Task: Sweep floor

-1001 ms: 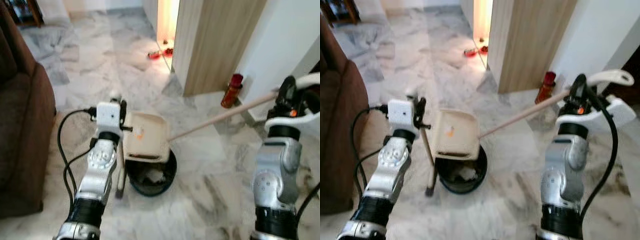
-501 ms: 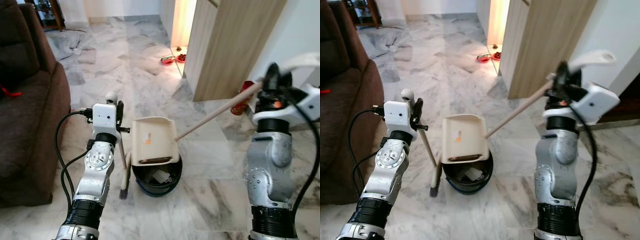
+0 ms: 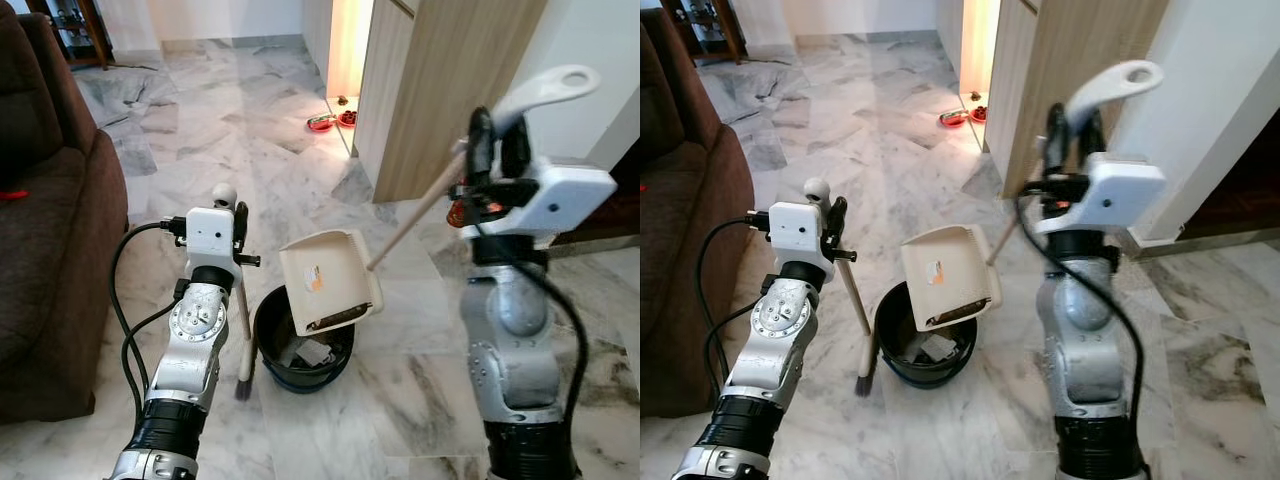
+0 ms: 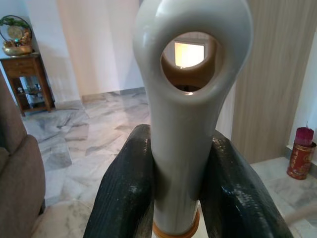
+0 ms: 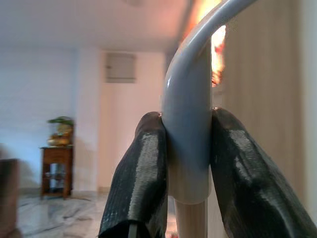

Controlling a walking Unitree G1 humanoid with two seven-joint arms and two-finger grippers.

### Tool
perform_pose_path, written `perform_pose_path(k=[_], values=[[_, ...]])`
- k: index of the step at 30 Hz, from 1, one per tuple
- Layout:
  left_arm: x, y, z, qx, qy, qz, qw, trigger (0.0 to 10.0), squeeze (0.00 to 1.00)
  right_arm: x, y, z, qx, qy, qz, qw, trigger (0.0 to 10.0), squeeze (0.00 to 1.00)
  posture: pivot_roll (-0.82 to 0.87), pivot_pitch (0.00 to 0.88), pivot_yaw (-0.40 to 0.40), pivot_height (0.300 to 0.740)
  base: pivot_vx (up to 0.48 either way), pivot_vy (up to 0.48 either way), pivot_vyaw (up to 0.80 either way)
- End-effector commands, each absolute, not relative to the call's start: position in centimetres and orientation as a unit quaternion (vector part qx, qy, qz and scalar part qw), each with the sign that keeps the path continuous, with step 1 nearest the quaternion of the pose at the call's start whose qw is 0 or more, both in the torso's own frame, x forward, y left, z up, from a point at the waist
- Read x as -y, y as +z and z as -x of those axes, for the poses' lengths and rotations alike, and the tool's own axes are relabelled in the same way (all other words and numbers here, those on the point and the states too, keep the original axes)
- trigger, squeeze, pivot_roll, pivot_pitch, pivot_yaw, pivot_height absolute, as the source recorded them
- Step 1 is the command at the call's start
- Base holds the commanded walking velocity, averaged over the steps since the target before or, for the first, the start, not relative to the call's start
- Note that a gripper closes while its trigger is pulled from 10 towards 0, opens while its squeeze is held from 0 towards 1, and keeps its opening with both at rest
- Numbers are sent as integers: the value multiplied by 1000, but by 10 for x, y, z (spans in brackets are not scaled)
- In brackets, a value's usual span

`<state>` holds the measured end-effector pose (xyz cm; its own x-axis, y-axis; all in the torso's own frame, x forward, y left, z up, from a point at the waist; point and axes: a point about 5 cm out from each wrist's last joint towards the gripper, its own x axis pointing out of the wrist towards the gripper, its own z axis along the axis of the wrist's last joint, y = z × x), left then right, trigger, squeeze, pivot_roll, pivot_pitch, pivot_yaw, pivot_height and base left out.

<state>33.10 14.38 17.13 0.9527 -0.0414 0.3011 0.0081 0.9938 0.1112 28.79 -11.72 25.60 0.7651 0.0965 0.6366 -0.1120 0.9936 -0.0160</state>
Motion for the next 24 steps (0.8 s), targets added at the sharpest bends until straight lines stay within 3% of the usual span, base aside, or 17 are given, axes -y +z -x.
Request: perform_pose_path(k=[1, 9, 24], values=[[-141, 186, -330, 189, -16, -53, 980, 10000, 0, 103, 278, -270, 408, 87, 0, 909, 10000, 0, 89, 84, -61, 740, 0, 0, 0], [-142, 186, -329, 189, -14, -53, 980, 10000, 0, 73, 278, -256, 431, 146, 45, 889, 10000, 0, 90, 91, -63, 740, 0, 0, 0], [-142, 186, -330, 189, -14, -52, 981, 10000, 0, 46, 277, -240, 478, 201, 167, 839, 10000, 0, 88, 95, -63, 740, 0, 0, 0]])
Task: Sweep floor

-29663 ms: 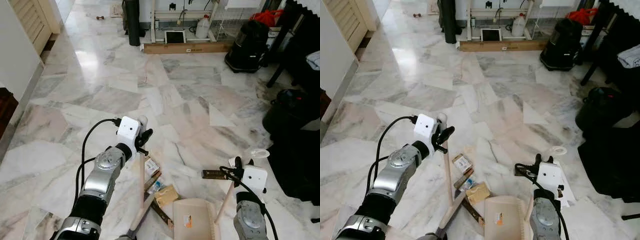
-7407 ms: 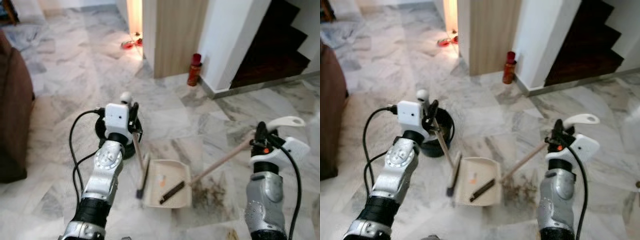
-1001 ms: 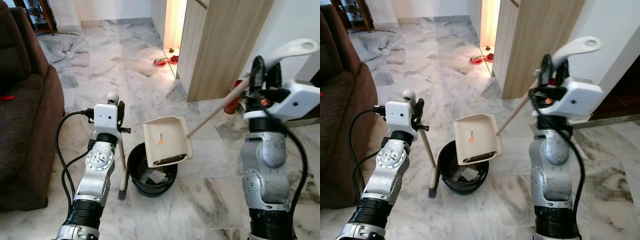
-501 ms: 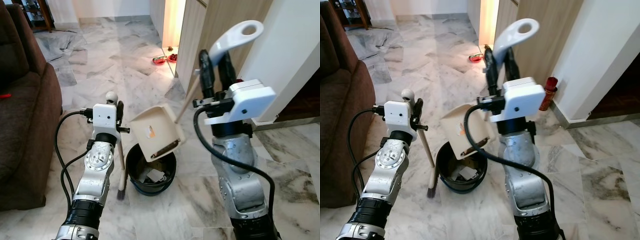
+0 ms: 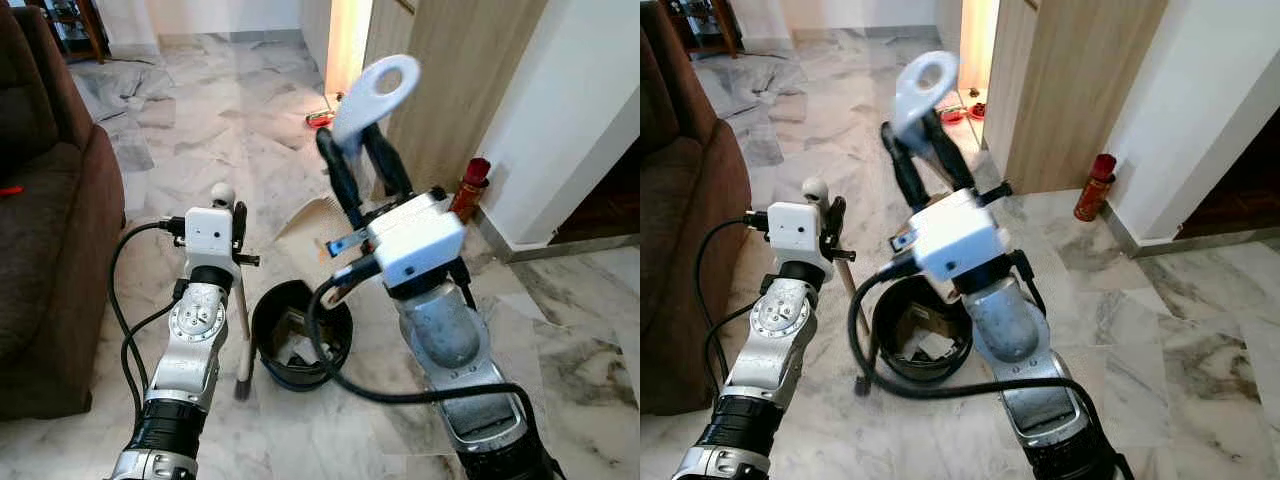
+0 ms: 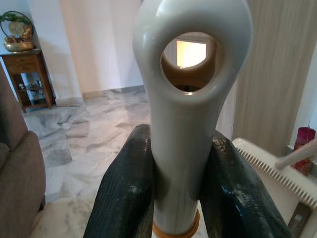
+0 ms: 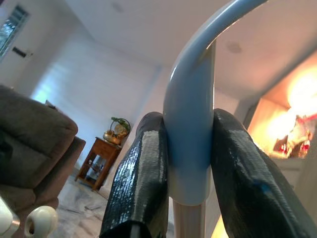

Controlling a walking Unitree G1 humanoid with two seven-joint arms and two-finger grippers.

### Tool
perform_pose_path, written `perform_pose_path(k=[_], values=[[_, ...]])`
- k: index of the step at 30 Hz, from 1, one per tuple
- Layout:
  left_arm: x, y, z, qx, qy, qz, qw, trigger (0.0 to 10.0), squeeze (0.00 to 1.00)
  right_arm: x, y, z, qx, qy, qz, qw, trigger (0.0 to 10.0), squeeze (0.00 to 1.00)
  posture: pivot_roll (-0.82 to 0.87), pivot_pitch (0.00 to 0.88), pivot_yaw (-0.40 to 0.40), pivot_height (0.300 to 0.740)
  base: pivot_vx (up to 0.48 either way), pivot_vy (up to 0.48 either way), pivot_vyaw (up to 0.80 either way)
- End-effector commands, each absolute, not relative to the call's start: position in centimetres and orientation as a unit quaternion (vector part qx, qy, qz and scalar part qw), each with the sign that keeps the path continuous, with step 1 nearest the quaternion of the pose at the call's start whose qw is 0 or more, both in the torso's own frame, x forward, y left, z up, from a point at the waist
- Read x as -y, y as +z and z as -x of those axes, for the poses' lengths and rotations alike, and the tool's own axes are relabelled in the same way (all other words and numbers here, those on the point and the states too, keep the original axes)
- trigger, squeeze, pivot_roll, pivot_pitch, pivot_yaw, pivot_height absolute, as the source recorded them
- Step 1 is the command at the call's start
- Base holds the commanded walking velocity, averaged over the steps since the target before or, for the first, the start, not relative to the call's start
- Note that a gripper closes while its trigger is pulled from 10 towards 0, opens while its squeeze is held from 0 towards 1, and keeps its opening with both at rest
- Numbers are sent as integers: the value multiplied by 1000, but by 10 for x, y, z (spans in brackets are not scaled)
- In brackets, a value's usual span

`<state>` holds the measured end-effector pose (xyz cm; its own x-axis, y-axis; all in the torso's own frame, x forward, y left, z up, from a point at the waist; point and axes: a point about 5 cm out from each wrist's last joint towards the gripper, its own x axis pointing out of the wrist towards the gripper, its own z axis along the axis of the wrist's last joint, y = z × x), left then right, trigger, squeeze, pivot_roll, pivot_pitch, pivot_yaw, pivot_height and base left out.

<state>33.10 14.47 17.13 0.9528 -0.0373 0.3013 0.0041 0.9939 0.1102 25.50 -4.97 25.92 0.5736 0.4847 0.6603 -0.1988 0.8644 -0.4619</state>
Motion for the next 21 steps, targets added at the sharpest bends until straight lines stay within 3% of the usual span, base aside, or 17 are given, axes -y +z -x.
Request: perform_pose_path(k=[1, 12, 21], values=[[-141, 186, -330, 189, -14, -52, 980, 10000, 0, 44, 277, -237, 482, 202, 172, 835, 10000, 0, 88, 95, -63, 740, 0, 0, 0], [-142, 187, -331, 190, -12, -52, 980, 10000, 0, 36, 276, -233, 488, 211, 180, 827, 10000, 0, 87, 99, -66, 740, 0, 0, 0], [-141, 187, -330, 191, -11, -51, 980, 10000, 0, 36, 275, -234, 478, 206, 160, 839, 10000, 0, 88, 100, -68, 740, 0, 0, 0]])
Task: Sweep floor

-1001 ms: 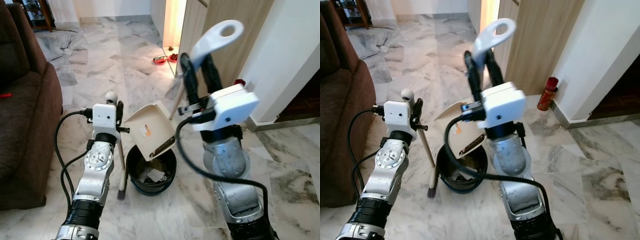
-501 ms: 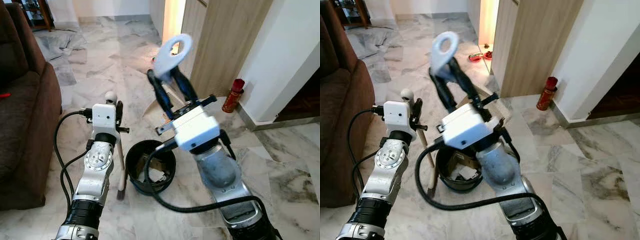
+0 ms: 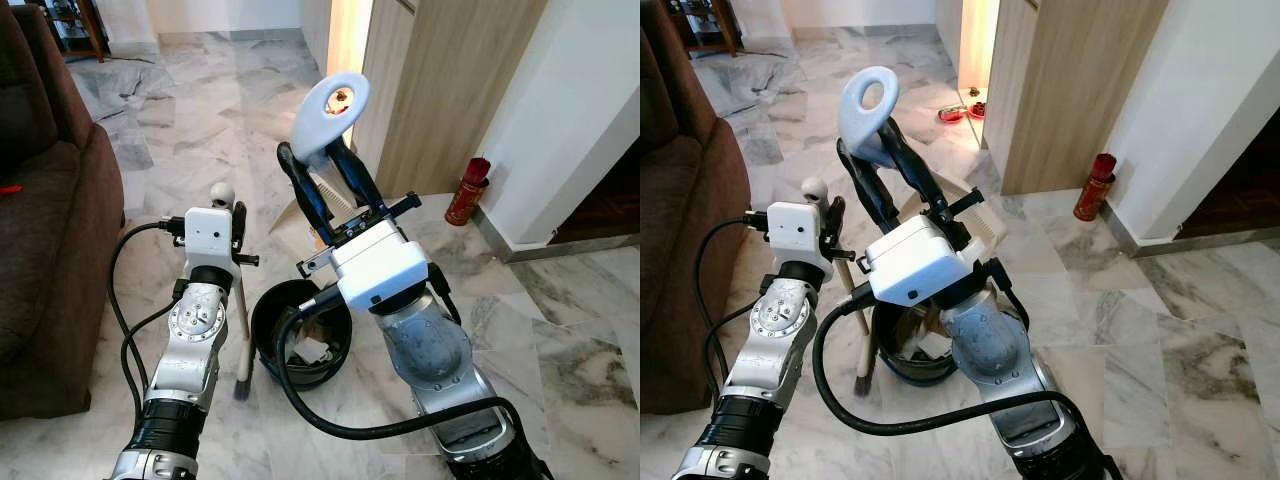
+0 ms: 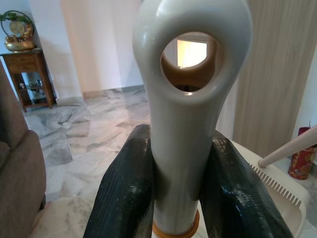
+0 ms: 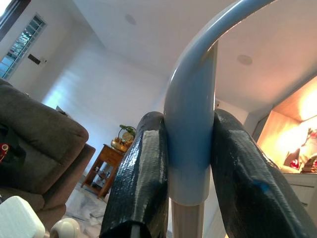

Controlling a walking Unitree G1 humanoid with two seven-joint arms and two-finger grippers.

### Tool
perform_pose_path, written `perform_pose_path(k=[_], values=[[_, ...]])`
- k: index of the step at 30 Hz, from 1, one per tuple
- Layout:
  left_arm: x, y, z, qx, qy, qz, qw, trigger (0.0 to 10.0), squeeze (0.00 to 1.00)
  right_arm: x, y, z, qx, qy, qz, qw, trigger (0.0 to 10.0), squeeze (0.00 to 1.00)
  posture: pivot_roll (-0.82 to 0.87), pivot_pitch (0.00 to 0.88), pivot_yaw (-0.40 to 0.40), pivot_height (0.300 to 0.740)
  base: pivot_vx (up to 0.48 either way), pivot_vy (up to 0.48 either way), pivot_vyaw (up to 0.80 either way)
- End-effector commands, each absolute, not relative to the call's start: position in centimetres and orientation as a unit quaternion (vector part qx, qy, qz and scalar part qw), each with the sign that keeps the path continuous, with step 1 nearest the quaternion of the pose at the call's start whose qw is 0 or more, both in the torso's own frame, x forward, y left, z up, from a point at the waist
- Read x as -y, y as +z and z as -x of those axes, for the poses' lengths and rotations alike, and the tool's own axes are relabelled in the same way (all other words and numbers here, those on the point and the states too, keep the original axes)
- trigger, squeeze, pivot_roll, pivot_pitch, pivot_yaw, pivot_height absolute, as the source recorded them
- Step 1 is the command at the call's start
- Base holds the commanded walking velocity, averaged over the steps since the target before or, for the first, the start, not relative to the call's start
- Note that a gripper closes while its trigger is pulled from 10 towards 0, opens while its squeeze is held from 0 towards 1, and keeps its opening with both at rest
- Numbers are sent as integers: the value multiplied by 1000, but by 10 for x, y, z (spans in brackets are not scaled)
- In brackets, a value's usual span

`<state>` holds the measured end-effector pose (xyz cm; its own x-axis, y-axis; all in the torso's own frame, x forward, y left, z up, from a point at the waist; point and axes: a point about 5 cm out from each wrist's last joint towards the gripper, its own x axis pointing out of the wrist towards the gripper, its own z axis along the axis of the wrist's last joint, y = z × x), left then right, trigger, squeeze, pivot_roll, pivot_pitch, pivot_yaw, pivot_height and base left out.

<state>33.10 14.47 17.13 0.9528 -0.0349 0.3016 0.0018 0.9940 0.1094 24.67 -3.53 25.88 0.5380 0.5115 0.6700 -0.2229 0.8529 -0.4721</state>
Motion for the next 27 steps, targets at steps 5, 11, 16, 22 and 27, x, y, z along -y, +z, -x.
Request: perform_pose_path(k=[5, 11, 16, 22, 27], values=[[-141, 187, -330, 190, -12, -51, 980, 10000, 0, 42, 272, -240, 462, 191, 156, 852, 10000, 0, 88, 100, -68, 740, 0, 0, 0], [-142, 186, -330, 188, -11, -51, 981, 10000, 0, 76, 265, -263, 412, 112, 141, 893, 10000, 0, 90, 100, -68, 740, 0, 0, 0], [-143, 185, -329, 186, -11, -53, 981, 10000, 0, 120, 260, -279, 379, 14, 147, 914, 10000, 0, 91, 96, -67, 740, 0, 0, 0], [-142, 184, -329, 185, -13, -54, 981, 10000, 0, 166, 249, -287, 340, -80, 137, 927, 10000, 0, 89, 90, -63, 740, 0, 0, 0], [-142, 183, -327, 185, -16, -53, 981, 10000, 0, 202, 219, -288, 277, -152, 99, 943, 10000, 0, 90, 76, -59, 740, 0, 0, 0]])
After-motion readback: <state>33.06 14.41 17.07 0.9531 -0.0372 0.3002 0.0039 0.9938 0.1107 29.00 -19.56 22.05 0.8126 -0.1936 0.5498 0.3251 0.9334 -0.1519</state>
